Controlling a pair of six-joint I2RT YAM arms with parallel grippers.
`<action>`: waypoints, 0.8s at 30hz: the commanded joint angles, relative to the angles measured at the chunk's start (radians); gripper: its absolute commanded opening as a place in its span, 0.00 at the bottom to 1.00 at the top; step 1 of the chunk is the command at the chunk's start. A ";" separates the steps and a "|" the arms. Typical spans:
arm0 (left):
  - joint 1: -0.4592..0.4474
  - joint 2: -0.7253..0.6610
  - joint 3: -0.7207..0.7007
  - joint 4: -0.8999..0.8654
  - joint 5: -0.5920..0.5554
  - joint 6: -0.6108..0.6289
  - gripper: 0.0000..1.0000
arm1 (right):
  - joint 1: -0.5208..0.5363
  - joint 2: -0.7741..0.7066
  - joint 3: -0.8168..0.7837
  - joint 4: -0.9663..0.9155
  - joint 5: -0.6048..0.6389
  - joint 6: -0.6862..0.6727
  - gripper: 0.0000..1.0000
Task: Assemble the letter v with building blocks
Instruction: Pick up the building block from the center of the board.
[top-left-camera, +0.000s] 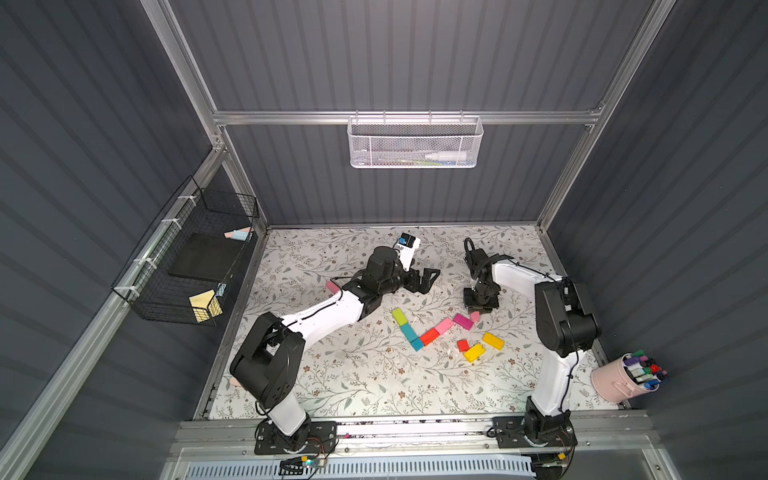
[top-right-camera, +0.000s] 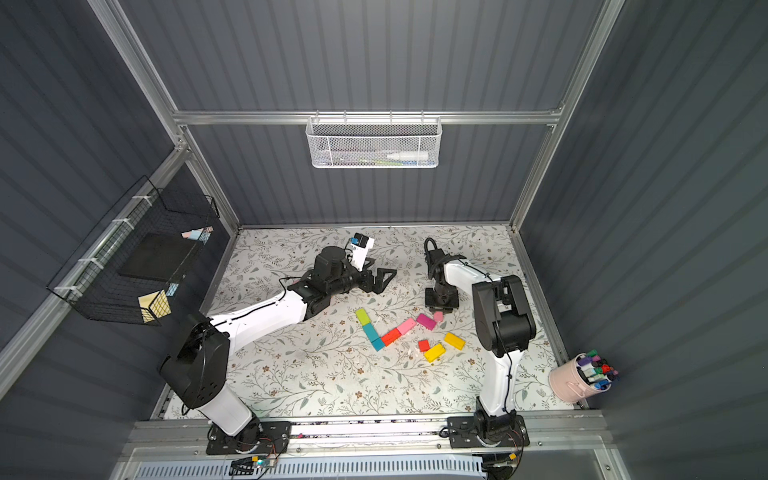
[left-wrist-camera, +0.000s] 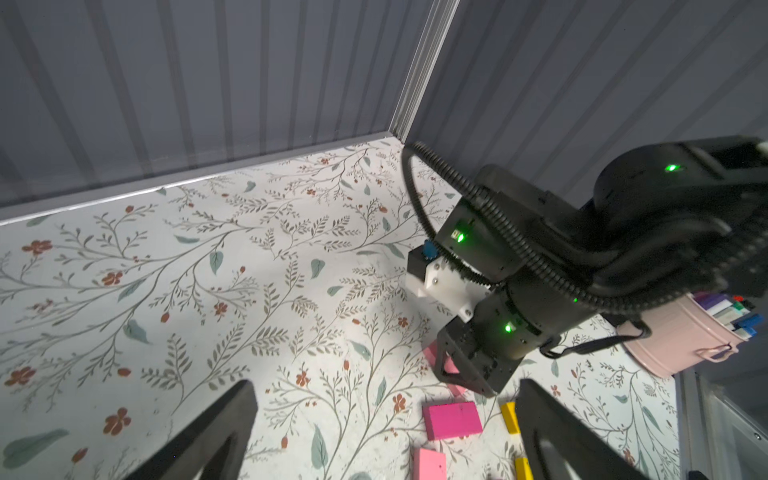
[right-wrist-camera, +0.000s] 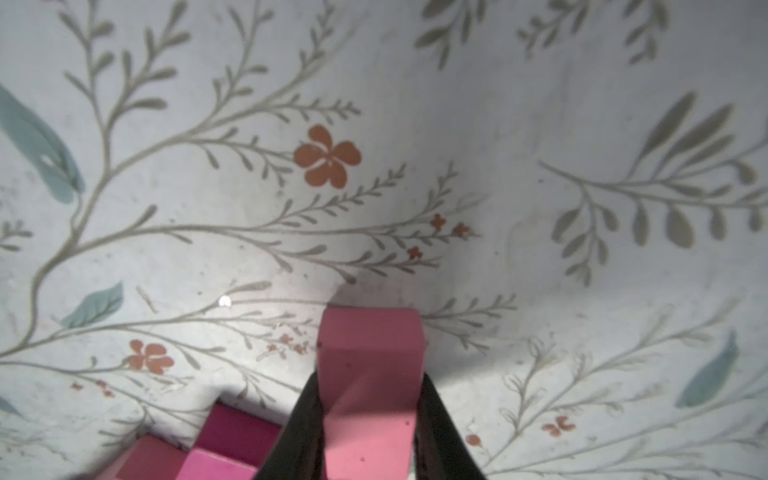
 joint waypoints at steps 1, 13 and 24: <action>0.006 -0.059 -0.015 0.006 -0.034 -0.026 1.00 | -0.006 0.030 -0.019 0.001 0.033 -0.017 0.12; 0.063 -0.100 -0.047 -0.019 -0.013 -0.101 1.00 | -0.004 -0.098 0.091 -0.062 0.126 -0.019 0.00; 0.294 -0.200 -0.001 -0.224 -0.081 -0.197 1.00 | 0.264 -0.212 0.259 -0.188 0.093 0.025 0.00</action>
